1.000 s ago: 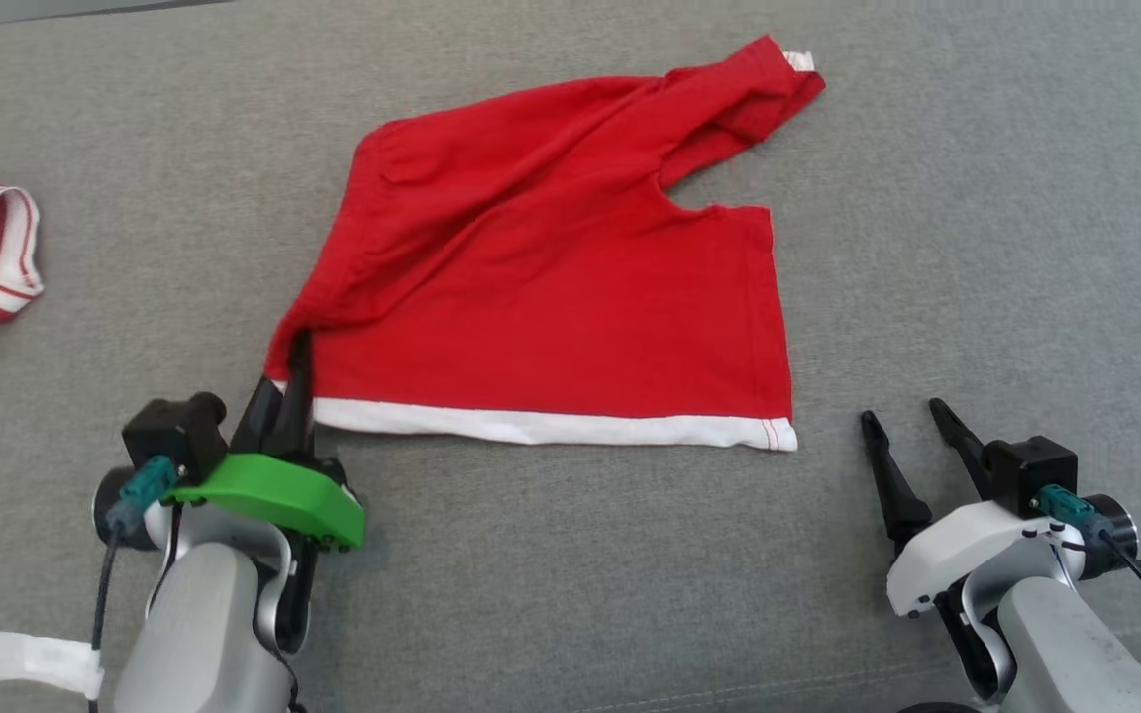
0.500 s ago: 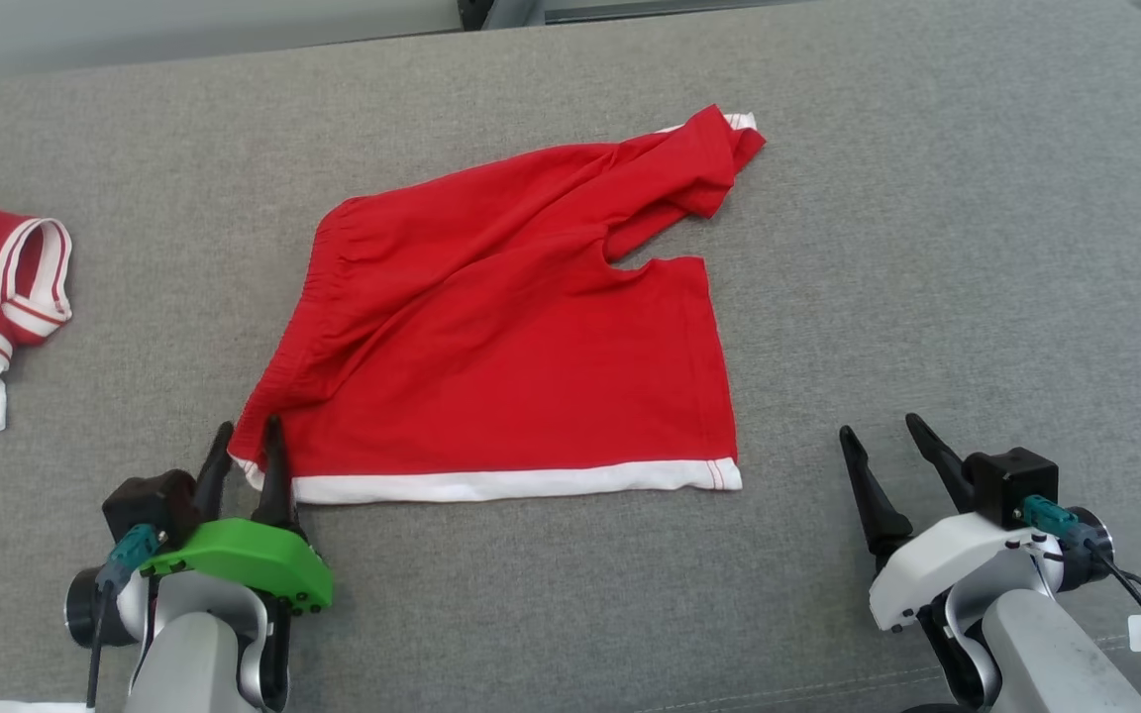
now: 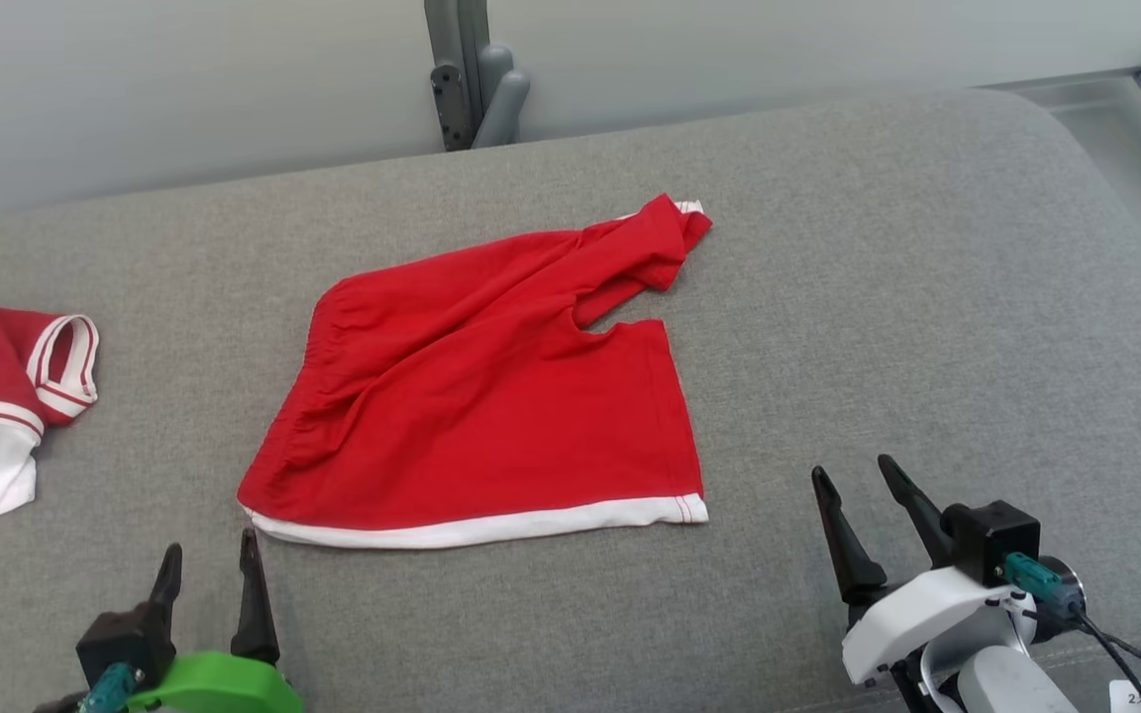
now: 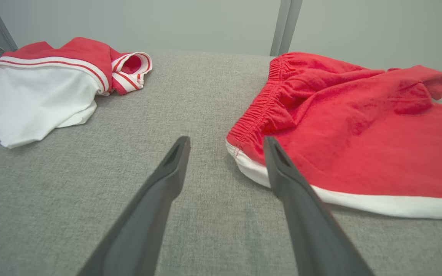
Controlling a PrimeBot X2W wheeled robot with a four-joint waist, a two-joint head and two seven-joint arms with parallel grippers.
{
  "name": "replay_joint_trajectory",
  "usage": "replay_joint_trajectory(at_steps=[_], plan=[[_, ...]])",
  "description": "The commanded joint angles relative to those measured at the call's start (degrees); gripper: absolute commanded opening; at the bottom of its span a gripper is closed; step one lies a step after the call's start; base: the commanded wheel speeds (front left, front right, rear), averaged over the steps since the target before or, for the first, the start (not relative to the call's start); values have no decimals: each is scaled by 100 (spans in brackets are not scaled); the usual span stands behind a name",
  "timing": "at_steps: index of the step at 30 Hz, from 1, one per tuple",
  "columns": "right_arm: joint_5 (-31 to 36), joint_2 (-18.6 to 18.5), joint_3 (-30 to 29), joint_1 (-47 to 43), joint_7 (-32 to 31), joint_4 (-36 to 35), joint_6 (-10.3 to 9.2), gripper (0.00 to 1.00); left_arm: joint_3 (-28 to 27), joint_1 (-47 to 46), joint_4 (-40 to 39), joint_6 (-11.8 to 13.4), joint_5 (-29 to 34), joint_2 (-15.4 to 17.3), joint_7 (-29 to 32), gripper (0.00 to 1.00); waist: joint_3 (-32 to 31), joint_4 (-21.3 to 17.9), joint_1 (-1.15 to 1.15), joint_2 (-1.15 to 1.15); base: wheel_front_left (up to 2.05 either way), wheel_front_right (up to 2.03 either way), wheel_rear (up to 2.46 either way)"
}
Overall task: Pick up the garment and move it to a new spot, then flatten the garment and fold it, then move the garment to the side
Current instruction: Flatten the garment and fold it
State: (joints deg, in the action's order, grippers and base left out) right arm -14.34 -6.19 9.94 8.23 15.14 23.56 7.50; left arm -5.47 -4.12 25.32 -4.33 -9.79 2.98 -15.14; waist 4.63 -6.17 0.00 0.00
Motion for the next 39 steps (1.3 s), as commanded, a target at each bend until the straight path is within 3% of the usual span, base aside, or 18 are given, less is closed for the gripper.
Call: replay_joint_trajectory(at_steps=[1, 11, 25, 37, 39], plan=[[25, 0, 3, -105, 1, -23, -1, 100, -7, 138, -31, -25, 55, -2, -1, 100, -273, -9, 0, 0, 0, 0, 0], [9, 77, 83, -342, 0, 1, -1, 100, 320, 563, -50, 15, -125, 0, -1, 100, -484, 120, 0, 0, 0, 0, 0], [-453, -125, 953, 159, 1, 519, -1, 100, 923, 37, -26, 135, -383, 0, -1, 100, 280, 522, 0, 0, 0, 0, 0], [-675, -272, 1464, 551, 1, 991, -2, 100, 1017, -55, -1, 178, -466, 1, 0, 100, 461, 809, 0, 0, 0, 0, 0], [-704, -289, 1495, 604, 1, 1030, -2, 93, 1023, -72, -16, 187, -474, 1, 0, 100, 486, 826, 0, 0, 0, 0, 0]])
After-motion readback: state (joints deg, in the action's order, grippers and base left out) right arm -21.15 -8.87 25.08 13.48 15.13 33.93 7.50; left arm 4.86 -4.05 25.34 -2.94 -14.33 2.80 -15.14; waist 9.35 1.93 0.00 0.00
